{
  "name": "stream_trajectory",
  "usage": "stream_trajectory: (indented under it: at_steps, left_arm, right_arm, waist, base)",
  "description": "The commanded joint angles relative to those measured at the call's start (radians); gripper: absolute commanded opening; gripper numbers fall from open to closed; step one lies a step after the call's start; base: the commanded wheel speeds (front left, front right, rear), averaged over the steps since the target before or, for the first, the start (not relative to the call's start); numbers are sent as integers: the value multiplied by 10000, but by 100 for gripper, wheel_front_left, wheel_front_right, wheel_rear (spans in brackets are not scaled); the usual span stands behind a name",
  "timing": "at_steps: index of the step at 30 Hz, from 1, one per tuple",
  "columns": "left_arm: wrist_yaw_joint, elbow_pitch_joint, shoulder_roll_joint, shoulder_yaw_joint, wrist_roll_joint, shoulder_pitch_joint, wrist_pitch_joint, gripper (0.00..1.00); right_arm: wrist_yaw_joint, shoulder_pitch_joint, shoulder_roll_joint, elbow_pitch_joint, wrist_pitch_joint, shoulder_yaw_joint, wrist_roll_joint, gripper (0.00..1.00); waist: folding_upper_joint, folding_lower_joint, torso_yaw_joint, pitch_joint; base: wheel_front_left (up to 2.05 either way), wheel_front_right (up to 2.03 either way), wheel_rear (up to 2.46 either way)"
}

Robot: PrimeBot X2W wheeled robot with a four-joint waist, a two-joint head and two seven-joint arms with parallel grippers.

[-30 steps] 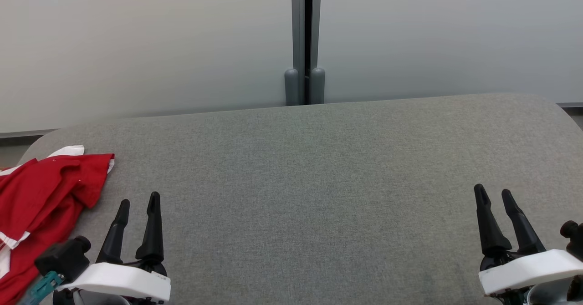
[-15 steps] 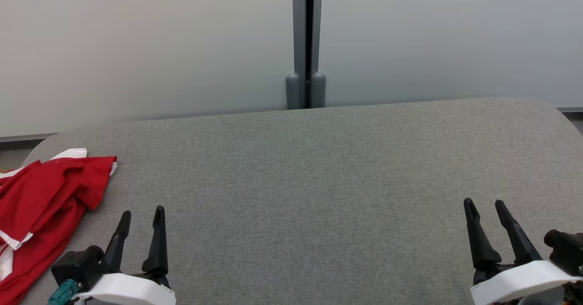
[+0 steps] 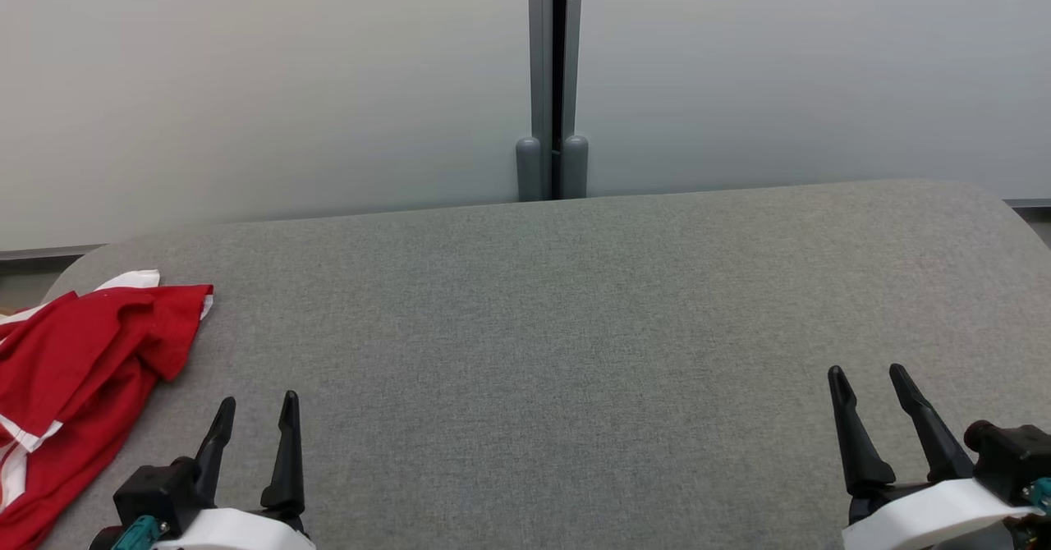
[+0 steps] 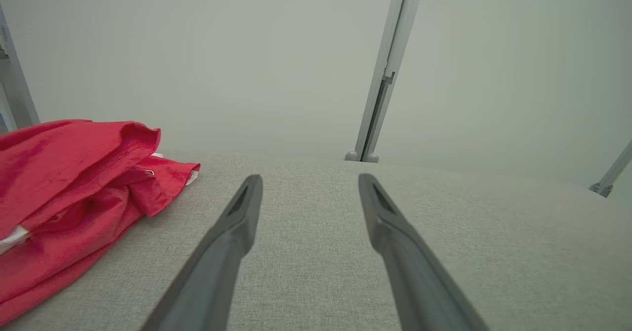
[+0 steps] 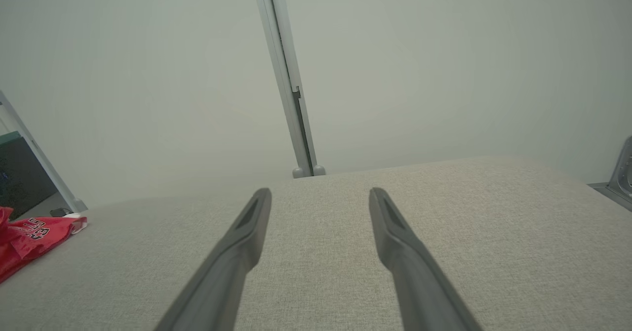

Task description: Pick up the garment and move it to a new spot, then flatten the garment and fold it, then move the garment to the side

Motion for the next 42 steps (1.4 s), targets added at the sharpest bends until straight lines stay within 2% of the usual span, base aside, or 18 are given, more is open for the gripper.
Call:
stream_trajectory:
  at_steps: [1,32,42]
  left_arm:
    - [65,-8,70,4,208,15,-69,100]
    - [270,869,-23,-126,1759,-82,-658,100]
    - [285,1037,-2,-134,1537,-142,-634,100]
  right_arm:
    - [3,18,-21,-84,-53,7,-209,100]
    - [2,348,349,28,-23,-117,-1805,100]
    - [2,304,397,158,-45,-185,-1511,100]
  waist:
    - [0,0,3,-8]
    - [0,0,6,-217]
    - [0,0,1,-228]
  base:
    - [0,0,0]
    - [0,0,0]
    - [0,0,0]
